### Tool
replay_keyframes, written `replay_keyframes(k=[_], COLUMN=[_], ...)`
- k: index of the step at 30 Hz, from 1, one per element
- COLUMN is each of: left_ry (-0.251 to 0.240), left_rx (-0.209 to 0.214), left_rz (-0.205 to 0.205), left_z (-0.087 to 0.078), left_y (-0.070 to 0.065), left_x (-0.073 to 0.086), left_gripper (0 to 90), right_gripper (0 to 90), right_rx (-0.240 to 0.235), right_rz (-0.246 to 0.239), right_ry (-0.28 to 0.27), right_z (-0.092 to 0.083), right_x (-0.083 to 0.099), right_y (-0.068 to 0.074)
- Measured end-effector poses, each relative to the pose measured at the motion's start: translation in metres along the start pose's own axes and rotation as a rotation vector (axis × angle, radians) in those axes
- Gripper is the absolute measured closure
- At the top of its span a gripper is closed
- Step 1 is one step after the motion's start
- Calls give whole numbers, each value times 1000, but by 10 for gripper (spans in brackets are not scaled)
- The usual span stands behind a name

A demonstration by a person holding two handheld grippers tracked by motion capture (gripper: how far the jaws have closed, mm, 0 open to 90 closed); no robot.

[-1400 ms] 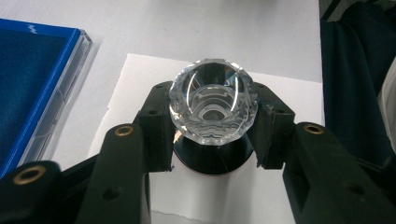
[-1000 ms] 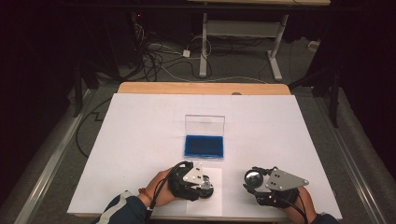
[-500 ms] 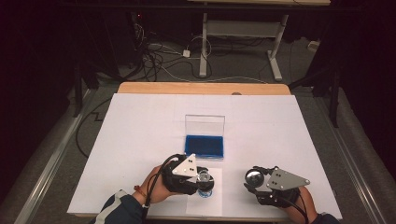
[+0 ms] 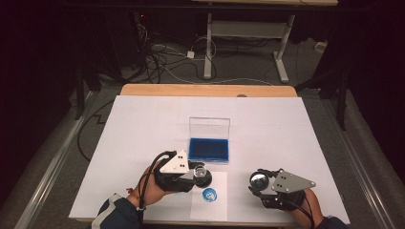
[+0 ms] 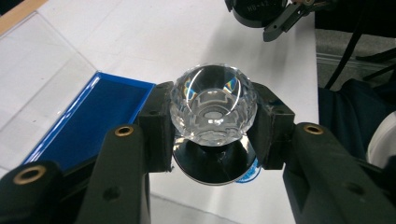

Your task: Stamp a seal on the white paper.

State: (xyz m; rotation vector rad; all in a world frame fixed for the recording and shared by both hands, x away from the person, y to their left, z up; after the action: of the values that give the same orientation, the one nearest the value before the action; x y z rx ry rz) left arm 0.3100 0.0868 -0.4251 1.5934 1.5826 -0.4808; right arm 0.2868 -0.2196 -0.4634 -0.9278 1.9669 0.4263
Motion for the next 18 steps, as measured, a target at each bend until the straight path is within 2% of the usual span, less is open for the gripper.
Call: replay_keyframes(k=[6, 18], left_ry=[-20, -50], left_rx=[-32, -89], left_rz=[-8, -49], left_z=[-12, -29], left_y=[6, 15], left_x=[1, 8], left_gripper=[541, 541], right_gripper=[386, 386], right_rx=[-1, -3], right_rz=[2, 4], right_ry=[2, 10], right_z=[0, 2], right_x=[0, 1], right_y=[-1, 0])
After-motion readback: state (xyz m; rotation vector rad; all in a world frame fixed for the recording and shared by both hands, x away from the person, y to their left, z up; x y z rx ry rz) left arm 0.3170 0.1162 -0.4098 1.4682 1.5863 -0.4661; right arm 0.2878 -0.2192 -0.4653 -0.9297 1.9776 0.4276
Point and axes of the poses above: each handheld gripper's, and its own axes: z roughly forward along the jaws, x roughly out of its underside, y roughly to its left, the point moved 3 cm from there along z, roughly forward along the jaws, and after that the axes turned 14 degrees about z, right-handed, at the moved point
